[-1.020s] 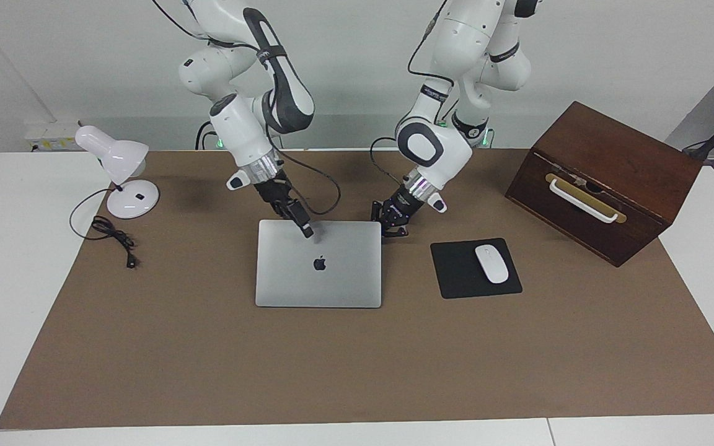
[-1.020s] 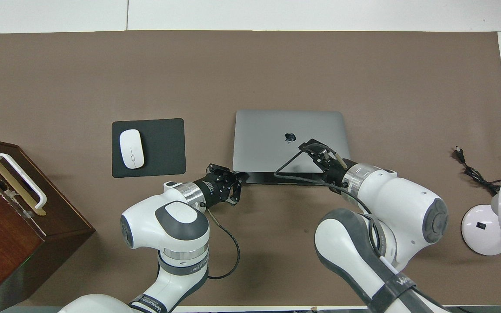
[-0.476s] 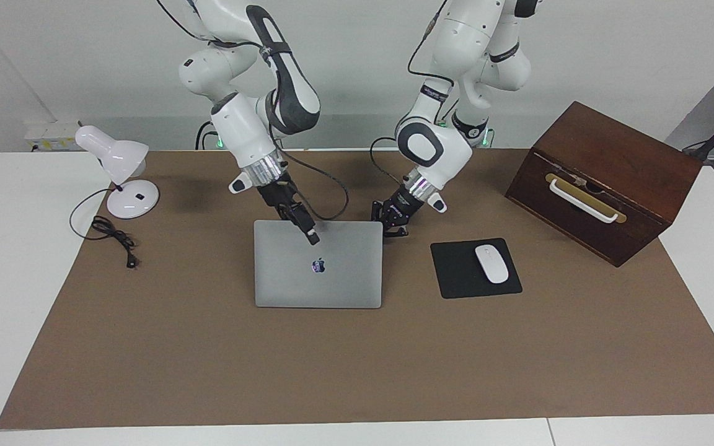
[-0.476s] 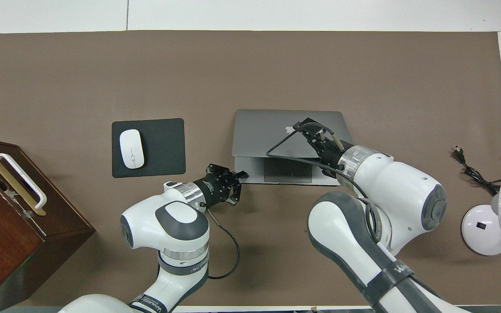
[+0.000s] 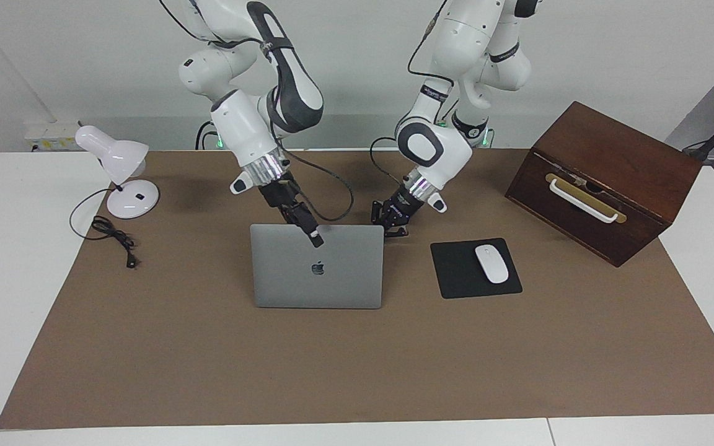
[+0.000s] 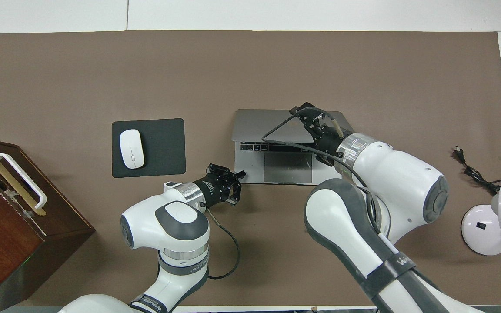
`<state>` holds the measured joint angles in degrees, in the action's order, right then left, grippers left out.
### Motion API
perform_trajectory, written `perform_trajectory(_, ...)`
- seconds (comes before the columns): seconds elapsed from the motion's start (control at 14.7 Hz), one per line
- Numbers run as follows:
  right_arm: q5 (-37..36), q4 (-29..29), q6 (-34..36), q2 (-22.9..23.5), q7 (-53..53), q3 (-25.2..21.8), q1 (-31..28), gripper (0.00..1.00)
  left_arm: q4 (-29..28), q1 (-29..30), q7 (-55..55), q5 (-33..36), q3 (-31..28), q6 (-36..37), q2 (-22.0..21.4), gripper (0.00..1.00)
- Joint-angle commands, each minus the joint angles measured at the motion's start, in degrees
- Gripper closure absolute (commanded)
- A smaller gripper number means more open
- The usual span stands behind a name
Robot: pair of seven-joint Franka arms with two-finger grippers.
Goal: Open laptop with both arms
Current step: 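Push the lid farther from the robot with the right gripper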
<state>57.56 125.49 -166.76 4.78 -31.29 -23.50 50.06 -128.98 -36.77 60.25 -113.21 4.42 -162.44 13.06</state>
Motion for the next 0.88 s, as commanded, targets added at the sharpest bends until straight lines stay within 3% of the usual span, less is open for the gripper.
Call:
perform_trajectory(0.0, 2.9, -4.6, -0.1, 3.1, 2.5, -1.5, 0.3, 0.0, 1.0, -0.8, -1.6, -1.6, -0.6, -1.3, 2.2, 1.0)
perform_trajectory(0.82, 7.8, -17.6, 4.9, 11.9, 2.6, -2.7, -1.8, 0.0, 1.0, -0.5, -1.5, -1.5, -0.6, -1.2, 2.3, 1.0)
